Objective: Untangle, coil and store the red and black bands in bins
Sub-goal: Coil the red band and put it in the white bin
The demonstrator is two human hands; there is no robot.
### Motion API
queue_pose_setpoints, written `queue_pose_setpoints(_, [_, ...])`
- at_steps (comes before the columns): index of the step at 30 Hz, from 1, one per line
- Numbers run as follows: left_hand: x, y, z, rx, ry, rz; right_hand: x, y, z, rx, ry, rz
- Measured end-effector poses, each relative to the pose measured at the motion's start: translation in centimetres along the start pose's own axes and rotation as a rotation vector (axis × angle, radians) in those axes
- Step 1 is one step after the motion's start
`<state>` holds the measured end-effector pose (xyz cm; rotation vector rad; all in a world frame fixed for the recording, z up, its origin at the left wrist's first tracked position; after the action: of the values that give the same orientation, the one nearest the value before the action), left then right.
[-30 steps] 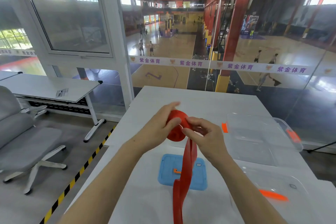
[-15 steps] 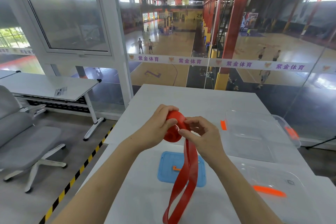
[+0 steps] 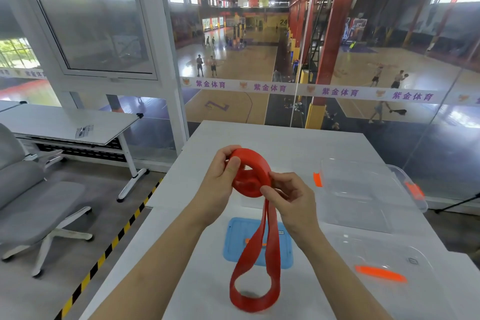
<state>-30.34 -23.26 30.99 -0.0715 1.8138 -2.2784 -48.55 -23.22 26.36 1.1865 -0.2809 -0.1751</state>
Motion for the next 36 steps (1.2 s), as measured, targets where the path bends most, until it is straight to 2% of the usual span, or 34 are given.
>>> queue_pose_setpoints(3, [-0.1, 0.5, 0.3, 0.009, 0.111, 0.091, -0.6, 0.1, 0.5, -0.009, -0.008, -0.025])
queue_pose_setpoints(8, [-0.5, 0.6, 1.3, 0.030, 0.289, 0.283, -0.8, 0.9, 0.9, -0.055, 0.080, -0.109])
queue_pose_setpoints(11, [0.9, -0.2, 1.1, 0.172, 0.367, 0.545, -0.3, 1.5, 0.8, -0.074, 0.120, -0.150])
queue_pose_setpoints(13, [1.9, -0.6, 0.8, 0.258, 0.359, 0.697, -0.1, 1.7, 0.8, -0.093, 0.120, -0.164])
queue_pose_setpoints(16, [1.9, -0.4, 0.4, 0.225, 0.285, 0.617, -0.1, 1.5, 0.9, -0.078, 0.095, -0.146])
queue_pose_setpoints(26, [0.3, 0.7, 0.2, -0.011, -0.056, -0.018, -0.2, 0.2, 0.5, 0.011, 0.017, 0.023])
queue_pose_setpoints(32, [0.9, 2.7, 0.0, -0.127, 0.022, -0.146, -0.3, 0.7, 0.7, -0.006, 0.010, 0.029])
queue_pose_setpoints(36, [0.2, 2.4, 0.4, -0.004, 0.133, 0.072, -0.6, 1.0, 1.3, -0.014, 0.046, -0.061])
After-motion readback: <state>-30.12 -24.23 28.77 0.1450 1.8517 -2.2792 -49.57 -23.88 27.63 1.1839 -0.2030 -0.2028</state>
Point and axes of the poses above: each hand's wrist, its own z-axis towards the middle knuckle, its own x-axis out of the palm, y = z × x, the point moved 8 cm from there along z, towards the middle knuckle, and after that the axes turned 13 degrees about -y, right-handed, at the moved point
